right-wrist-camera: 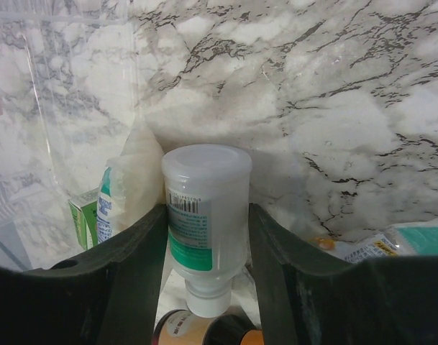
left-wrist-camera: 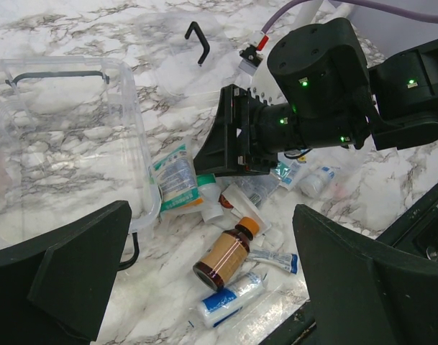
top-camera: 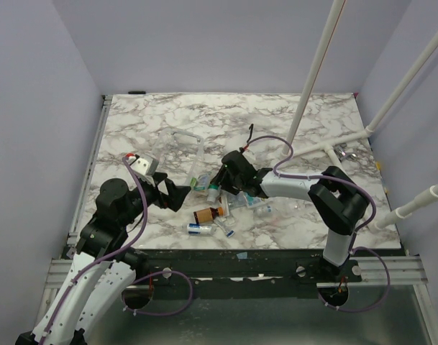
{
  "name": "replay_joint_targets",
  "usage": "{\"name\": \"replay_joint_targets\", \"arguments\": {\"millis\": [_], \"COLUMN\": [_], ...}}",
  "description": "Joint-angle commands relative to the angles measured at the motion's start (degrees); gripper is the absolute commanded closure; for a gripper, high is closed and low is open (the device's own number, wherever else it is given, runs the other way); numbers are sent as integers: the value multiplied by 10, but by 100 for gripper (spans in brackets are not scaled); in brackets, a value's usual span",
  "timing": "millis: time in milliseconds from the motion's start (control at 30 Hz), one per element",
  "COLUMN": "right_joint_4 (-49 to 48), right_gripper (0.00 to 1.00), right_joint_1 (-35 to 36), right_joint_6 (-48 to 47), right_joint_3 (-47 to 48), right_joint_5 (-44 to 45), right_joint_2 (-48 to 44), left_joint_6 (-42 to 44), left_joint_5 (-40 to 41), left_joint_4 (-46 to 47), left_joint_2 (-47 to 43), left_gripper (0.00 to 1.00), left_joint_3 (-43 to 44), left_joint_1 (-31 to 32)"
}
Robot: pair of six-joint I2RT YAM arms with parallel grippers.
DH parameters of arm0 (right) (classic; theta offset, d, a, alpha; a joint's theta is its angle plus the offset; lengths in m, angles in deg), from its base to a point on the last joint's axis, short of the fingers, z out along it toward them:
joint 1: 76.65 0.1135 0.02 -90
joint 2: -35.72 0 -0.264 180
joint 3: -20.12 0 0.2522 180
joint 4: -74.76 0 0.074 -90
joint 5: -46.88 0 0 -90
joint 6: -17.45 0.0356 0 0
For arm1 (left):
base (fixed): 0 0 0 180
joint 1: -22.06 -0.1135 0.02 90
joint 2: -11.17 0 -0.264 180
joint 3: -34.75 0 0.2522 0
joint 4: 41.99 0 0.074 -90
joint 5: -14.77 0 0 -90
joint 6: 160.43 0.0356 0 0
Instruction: Organize the medicine kit
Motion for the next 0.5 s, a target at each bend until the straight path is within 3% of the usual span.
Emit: {"name": "replay_joint_targets", "arguments": {"millis": [0,267,467], "right_joint_4": [21,21,20], "right_gripper": [47,46,77], "right_joint_1": [4,4,4], "right_joint_6": [-9,-10,-14], "right_joint_3": [11,18,15], "right_joint_5": [3,-2,3], "right_joint_2": [26,43,32], "left_joint_6": [7,7,8], "left_joint_5": [6,5,9], "left_joint_4": [-7,-5,-8], "left_joint_2": [3,7,7], "left_gripper": [2,2,2], "left_joint_3": [2,2,2], "left_joint_1": [3,5,7]}}
